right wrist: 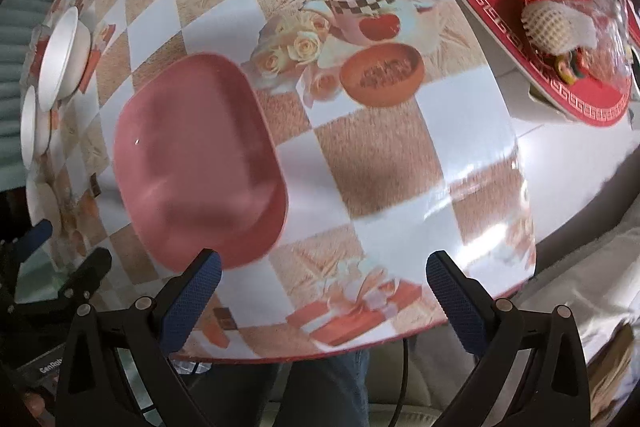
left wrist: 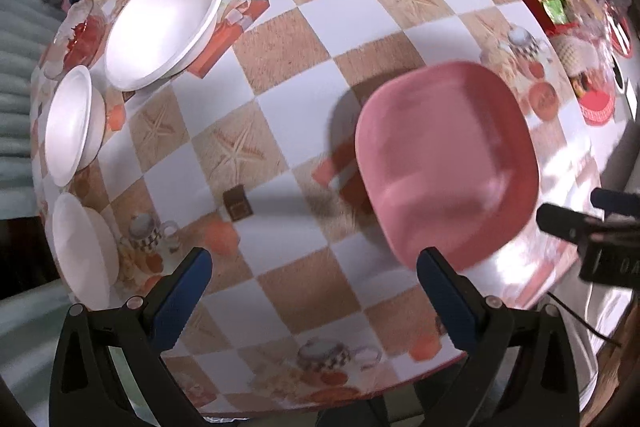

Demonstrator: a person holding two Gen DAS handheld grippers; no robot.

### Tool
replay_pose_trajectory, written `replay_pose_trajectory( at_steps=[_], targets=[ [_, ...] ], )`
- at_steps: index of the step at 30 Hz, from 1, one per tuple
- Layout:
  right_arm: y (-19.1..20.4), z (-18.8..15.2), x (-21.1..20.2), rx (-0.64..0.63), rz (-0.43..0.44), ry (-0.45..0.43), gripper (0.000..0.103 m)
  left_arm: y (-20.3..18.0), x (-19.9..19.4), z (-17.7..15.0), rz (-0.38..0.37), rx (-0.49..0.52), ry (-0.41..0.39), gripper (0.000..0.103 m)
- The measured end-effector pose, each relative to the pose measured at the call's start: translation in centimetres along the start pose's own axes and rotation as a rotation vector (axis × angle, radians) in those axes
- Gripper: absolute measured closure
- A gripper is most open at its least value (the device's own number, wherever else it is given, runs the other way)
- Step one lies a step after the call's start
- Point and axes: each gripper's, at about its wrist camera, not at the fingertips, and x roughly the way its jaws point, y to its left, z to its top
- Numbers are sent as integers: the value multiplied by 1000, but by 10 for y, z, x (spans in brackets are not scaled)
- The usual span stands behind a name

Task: Organize plates and bowls
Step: 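Close both grippers on the rim of the pink plate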

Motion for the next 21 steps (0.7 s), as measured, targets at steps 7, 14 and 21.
replay_pose_trajectory(
  at_steps=[7, 14, 21],
  targets=[
    [9, 25, 14, -67, -34, 1, 0, 0, 28, 15, 10, -100, 35, 1],
    [16, 47, 27, -128, -56, -2, 0, -10, 43, 19, 22, -157, 12, 1],
    [21, 54, 37, -196, -108, -9, 0, -7, 57, 23, -3, -203, 13, 0]
  ],
)
